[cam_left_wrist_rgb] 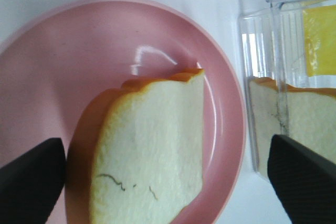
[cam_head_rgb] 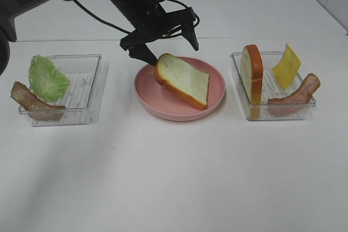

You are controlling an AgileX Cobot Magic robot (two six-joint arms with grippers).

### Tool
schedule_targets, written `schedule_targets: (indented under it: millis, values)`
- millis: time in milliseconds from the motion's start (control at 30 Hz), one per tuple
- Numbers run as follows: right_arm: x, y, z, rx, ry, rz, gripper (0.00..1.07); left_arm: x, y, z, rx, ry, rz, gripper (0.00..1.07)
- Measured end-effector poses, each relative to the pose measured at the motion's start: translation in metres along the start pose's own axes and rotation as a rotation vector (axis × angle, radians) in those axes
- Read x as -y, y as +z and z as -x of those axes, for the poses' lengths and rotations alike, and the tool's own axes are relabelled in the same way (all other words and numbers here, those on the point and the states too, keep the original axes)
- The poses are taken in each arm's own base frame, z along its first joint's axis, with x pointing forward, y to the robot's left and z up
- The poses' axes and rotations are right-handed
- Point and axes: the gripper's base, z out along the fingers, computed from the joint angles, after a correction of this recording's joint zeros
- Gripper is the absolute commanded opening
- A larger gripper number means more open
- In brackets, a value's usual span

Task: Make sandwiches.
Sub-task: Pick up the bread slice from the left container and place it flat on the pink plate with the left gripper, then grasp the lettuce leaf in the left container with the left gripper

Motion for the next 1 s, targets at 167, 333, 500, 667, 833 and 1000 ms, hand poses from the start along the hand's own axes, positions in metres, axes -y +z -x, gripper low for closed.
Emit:
schedule_targets:
  millis: [167,333,500,667,833,1000]
  values:
    - [0.0,0.0,0.0,0.0,0.0,0.0,0.83,-0.001,-0.016,0.003,-0.005,0.044,0.115,0.95]
    - [0.0,0.0,0.0,0.0,0.0,0.0,0.83,0.004,-0.028,0.009,0.065,0.114,0.202,0.95]
    - [0.0,0.0,0.0,0.0,0.0,0.0,0.83,0.013,-0.041,0.013,0.115,0.149,0.209,0.94]
    - [0.0,0.0,0.0,0.0,0.0,0.0,0.83,0.018,-0.059,0.015,0.146,0.235,0.229,0.94]
    - [0.0,0.0,0.0,0.0,0.0,0.0,0.83,0.022,-0.089,0.017,0.184,0.263,0.238,0.94]
    - [0.0,0.0,0.0,0.0,0.0,0.0,0.83,0.005,-0.124,0.021,0.2,0.234,0.261,0.94]
